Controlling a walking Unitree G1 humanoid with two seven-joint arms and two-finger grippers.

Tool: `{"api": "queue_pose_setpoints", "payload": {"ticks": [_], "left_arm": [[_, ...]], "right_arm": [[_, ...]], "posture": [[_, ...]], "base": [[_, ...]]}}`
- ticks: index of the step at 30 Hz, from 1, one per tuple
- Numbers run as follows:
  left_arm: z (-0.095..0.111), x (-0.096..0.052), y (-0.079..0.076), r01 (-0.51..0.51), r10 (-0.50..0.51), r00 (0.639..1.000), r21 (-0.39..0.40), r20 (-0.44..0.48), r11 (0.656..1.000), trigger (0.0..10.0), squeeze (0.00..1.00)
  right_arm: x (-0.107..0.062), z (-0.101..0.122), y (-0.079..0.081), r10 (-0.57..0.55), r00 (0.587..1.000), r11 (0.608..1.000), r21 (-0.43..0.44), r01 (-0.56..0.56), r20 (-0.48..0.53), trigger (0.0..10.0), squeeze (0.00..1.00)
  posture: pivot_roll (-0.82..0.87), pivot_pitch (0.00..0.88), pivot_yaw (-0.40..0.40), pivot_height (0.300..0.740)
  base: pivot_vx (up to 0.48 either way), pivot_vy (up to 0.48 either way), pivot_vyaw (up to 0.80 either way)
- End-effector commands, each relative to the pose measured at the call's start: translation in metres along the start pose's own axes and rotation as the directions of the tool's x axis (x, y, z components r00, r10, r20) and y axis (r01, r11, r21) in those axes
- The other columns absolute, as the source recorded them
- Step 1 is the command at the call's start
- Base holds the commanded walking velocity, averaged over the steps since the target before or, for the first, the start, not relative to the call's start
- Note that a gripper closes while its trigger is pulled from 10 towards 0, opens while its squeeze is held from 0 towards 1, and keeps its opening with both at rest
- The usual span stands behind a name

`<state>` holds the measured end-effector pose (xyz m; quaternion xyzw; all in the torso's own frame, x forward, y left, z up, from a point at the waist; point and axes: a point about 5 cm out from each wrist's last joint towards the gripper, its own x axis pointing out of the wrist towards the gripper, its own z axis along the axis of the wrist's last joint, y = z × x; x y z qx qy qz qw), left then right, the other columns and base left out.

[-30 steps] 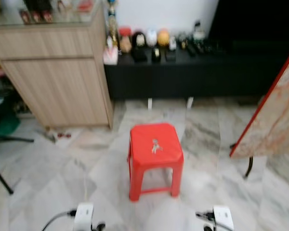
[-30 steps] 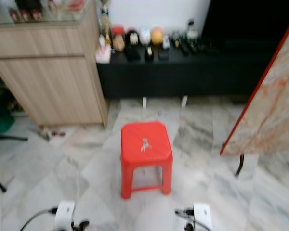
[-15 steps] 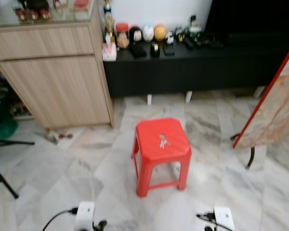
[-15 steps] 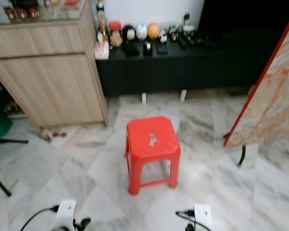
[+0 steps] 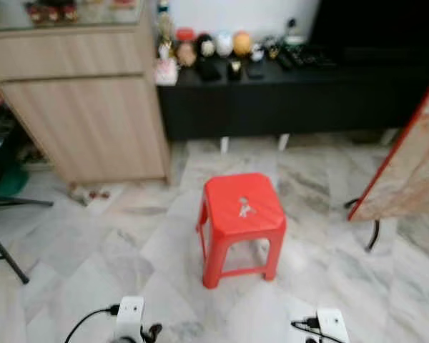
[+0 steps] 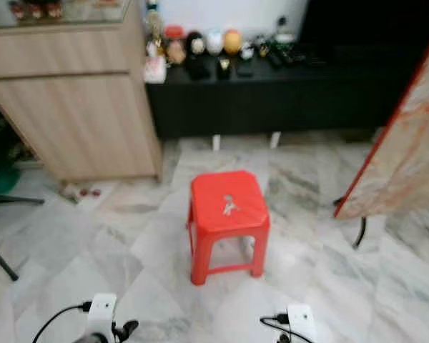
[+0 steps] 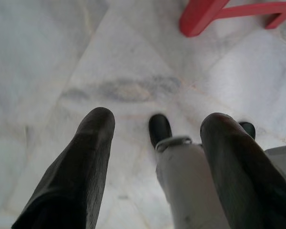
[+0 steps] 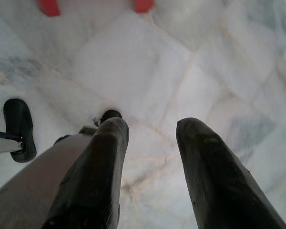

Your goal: Hang keys on a hook

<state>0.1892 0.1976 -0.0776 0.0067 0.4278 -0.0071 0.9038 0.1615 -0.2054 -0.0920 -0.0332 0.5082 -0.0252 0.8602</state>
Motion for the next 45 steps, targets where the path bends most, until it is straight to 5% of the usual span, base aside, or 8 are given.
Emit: {"api": "queue_pose_setpoints", "payload": {"ticks": [1,17,45], "left_arm": [[-0.0068,-0.0012,-0.0006,0.002,-0.002,1.000,0.010,-0.026,1.000,10.0,0.00],[-0.0075,-0.0013,-0.0007,0.009,-0.009,0.999,0.005,-0.032,1.000,10.0,0.00],[-0.0083,-0.0014,-0.0024,0.013,-0.012,0.999,0.008,-0.031,1.000,10.0,0.00]], "right_arm": [[-0.0003,-0.0022,-0.0014,-0.006,1.000,1.000,-0.001,0.006,-0.012,10.0,0.00],[-0.0004,-0.0036,-0.0005,-0.014,1.000,0.998,0.066,0.014,-0.005,10.0,0.00],[-0.0005,-0.0036,-0.0025,-0.009,1.000,1.000,-0.003,0.009,-0.016,10.0,0.00]], "posture": [[-0.06,0.048,-0.020,0.740],[-0.06,0.052,-0.017,0.740],[-0.07,0.034,-0.023,0.740]], "base": [[0.000,0.000,0.80],[0.000,0.000,0.19],[0.000,0.000,0.06]]}}
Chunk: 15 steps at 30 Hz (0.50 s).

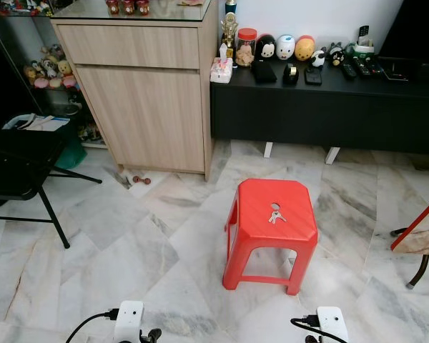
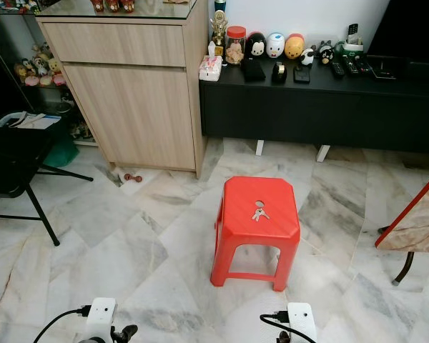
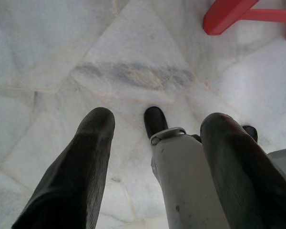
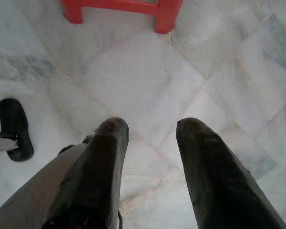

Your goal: Hang keys on a hook

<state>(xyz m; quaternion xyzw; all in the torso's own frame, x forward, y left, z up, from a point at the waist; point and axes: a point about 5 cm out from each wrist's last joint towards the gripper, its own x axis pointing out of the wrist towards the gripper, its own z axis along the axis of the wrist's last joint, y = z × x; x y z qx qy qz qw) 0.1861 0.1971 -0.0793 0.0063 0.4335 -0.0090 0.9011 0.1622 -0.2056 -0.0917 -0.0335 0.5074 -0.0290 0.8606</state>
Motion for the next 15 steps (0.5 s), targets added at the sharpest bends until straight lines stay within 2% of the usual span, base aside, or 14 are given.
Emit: {"api": "queue_pose_setpoints", "payload": {"ticks": [1,5,7,15], "left_arm": [[-0.0049,-0.0007,-0.0019,0.009,-0.009,1.000,0.008,-0.019,1.000,10.0,0.00],[-0.0050,-0.0007,-0.0021,0.010,-0.010,1.000,0.008,-0.018,1.000,10.0,0.00],[-0.0049,-0.0007,-0.0021,0.010,-0.010,1.000,0.009,-0.018,1.000,10.0,0.00],[-0.0045,-0.0006,-0.0018,0.012,-0.011,1.000,0.010,-0.018,1.000,10.0,0.00]], "right_arm": [[-0.0006,-0.0042,-0.0023,-0.002,1.000,1.000,-0.011,0.001,-0.017,10.0,0.00],[-0.0007,-0.0046,-0.0024,-0.007,1.000,1.000,0.007,0.007,-0.014,10.0,0.00],[-0.0007,-0.0052,-0.0024,-0.015,1.000,0.999,0.032,0.016,-0.012,10.0,0.00],[-0.0007,-0.0050,-0.0020,-0.016,1.000,0.999,0.045,0.017,-0.009,10.0,0.00]], "posture": [[-0.07,0.034,-0.023,0.740],[-0.07,0.030,-0.023,0.740],[-0.07,0.028,-0.023,0.740],[-0.07,0.032,-0.022,0.740]], "base": [[0.000,0.000,0.80],[0.000,0.000,0.64],[0.000,0.000,0.00],[0.000,0.000,0.00]]}}
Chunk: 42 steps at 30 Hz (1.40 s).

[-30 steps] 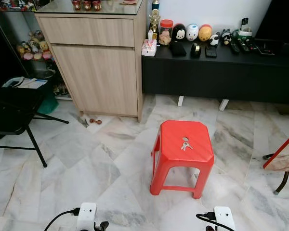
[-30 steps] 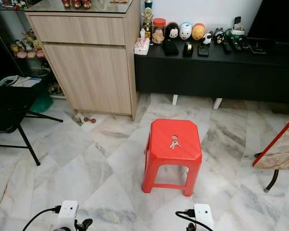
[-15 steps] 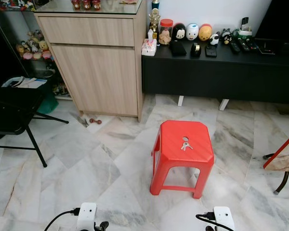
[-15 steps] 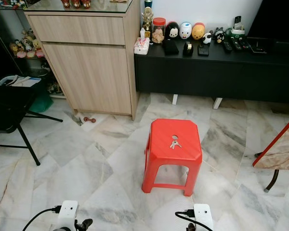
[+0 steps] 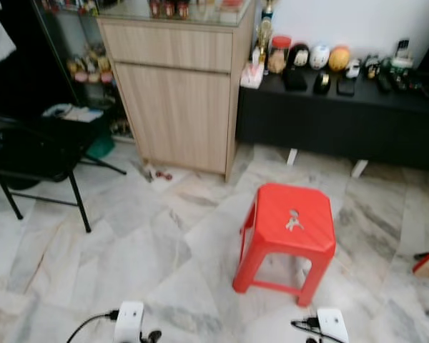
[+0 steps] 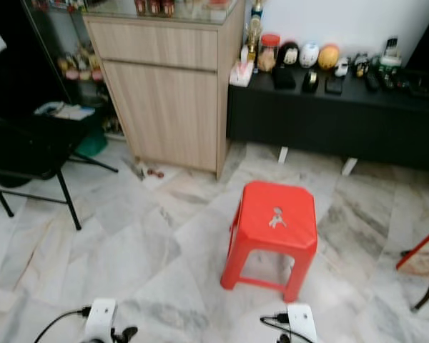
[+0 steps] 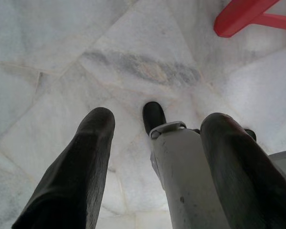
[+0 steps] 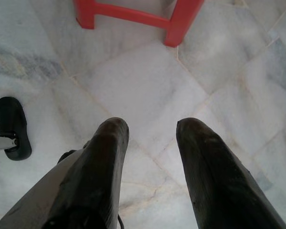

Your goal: Hang keys on a hook

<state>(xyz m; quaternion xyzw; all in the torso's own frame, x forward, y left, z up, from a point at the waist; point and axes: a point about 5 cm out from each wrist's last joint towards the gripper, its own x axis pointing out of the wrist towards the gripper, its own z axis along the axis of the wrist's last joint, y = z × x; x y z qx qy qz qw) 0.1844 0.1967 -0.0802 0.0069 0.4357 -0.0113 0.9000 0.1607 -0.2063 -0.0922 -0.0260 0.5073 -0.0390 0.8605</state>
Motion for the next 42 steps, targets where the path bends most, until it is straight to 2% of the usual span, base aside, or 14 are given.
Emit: {"api": "queue_pose_setpoints", "payload": {"ticks": [1,9,20,35,42], "left_arm": [[-0.0023,-0.0002,-0.0011,0.007,-0.007,1.000,0.007,-0.012,1.000,10.0,0.00],[-0.0016,-0.0002,-0.0002,0.007,-0.007,1.000,0.010,-0.011,1.000,10.0,0.00],[-0.0009,-0.0001,0.0001,0.007,-0.007,1.000,0.011,-0.011,1.000,10.0,0.00],[0.0002,0.0003,-0.0005,0.008,-0.008,1.000,0.010,-0.008,1.000,10.0,0.00],[0.0001,0.0003,-0.0007,0.008,-0.008,1.000,0.009,-0.009,1.000,10.0,0.00]], "right_arm": [[-0.0005,-0.0029,-0.0012,-0.008,1.000,1.000,0.030,0.008,-0.003,10.0,0.00],[-0.0004,-0.0020,-0.0008,-0.022,1.000,0.998,0.052,0.022,0.011,10.0,0.00],[-0.0005,-0.0005,-0.0012,-0.036,0.999,0.997,0.064,0.034,0.027,10.0,0.00],[-0.0004,0.0010,-0.0018,-0.039,0.999,0.998,0.051,0.038,0.031,10.0,0.00],[-0.0003,0.0028,-0.0021,-0.033,0.999,0.999,0.010,0.032,0.043,10.0,0.00]], "posture": [[-0.07,0.036,-0.022,0.740],[-0.07,0.044,-0.018,0.740],[-0.07,0.051,-0.016,0.740],[-0.07,0.054,-0.018,0.740],[-0.07,0.055,-0.018,0.740]], "base": [[0.000,0.000,0.00],[0.000,0.000,0.00],[0.247,0.000,0.00],[0.281,0.000,0.00],[0.291,0.000,0.00]]}}
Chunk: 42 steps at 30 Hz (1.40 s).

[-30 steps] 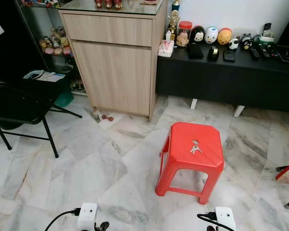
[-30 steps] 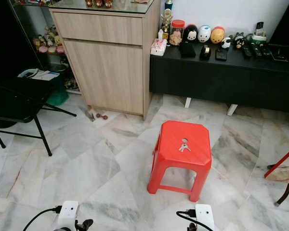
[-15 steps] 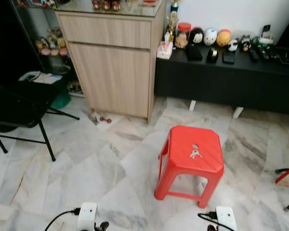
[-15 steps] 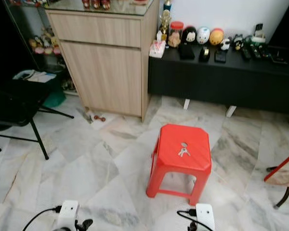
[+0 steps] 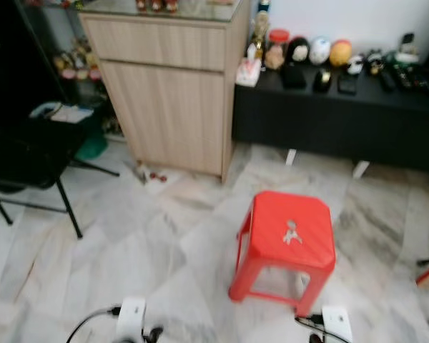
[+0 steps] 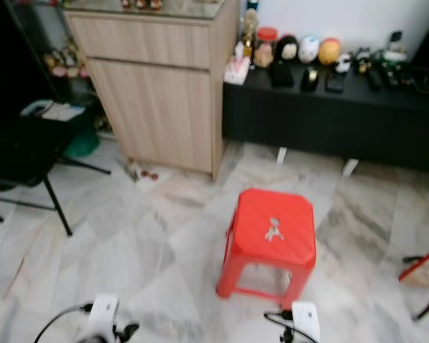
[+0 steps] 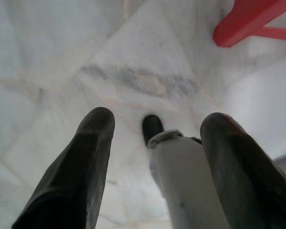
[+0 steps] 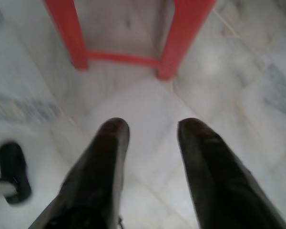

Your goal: Hang keys on a hook

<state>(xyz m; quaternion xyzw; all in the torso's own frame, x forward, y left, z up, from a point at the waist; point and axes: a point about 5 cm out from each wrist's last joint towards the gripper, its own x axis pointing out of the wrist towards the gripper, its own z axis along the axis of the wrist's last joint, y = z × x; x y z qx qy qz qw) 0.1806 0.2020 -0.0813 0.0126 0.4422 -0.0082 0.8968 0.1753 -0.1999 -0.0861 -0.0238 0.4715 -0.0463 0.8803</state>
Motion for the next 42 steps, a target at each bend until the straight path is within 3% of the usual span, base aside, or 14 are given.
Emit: {"api": "queue_pose_setpoints", "payload": {"ticks": [1,5,8,10,24,35,42], "left_arm": [[0.0039,0.0017,-0.0059,0.018,-0.018,1.000,0.003,0.006,1.000,10.0,0.00],[0.0039,0.0017,-0.0059,0.018,-0.018,1.000,0.002,0.006,1.000,10.0,0.00],[0.0038,0.0017,-0.0058,0.018,-0.018,1.000,0.002,0.006,1.000,10.0,0.00],[0.0038,0.0017,-0.0058,0.018,-0.018,1.000,0.002,0.006,1.000,10.0,0.00],[0.0037,0.0017,-0.0060,0.019,-0.019,1.000,0.002,0.006,1.000,10.0,0.00],[0.0031,0.0016,-0.0061,0.017,-0.017,1.000,0.008,0.005,1.000,10.0,0.00],[0.0030,0.0016,-0.0061,0.013,-0.014,1.000,0.008,0.006,1.000,10.0,0.00]], "right_arm": [[-0.0024,-0.0117,-0.0091,-0.020,0.999,0.999,-0.039,0.018,-0.035,10.0,0.00],[-0.0024,-0.0118,-0.0090,-0.019,0.999,0.999,-0.037,0.017,-0.035,10.0,0.00],[-0.0025,-0.0127,-0.0083,-0.016,0.999,1.000,0.002,0.016,-0.035,10.0,0.00],[-0.0024,-0.0122,-0.0083,-0.010,0.999,1.000,-0.025,0.009,-0.037,10.0,0.00],[-0.0026,-0.0126,-0.0090,-0.028,0.999,1.000,0.000,0.028,-0.031,10.0,0.00],[-0.0030,-0.0140,-0.0098,-0.049,0.998,0.999,0.020,0.049,-0.031,10.0,0.00],[-0.0034,-0.0121,-0.0078,-0.030,0.999,0.994,0.102,0.028,0.014,10.0,0.00]], "posture": [[-0.07,0.055,-0.018,0.740],[-0.07,0.055,-0.018,0.740],[-0.07,0.055,-0.018,0.740],[-0.07,0.055,-0.018,0.740],[-0.07,0.052,-0.020,0.740],[-0.07,0.036,-0.020,0.740],[-0.07,0.035,-0.021,0.740]], "base": [[0.292,0.000,0.60],[0.293,0.000,0.75],[0.295,0.000,0.00],[0.296,0.000,0.00],[0.295,0.000,0.00],[0.297,0.000,-0.59],[0.000,0.000,0.00]]}}
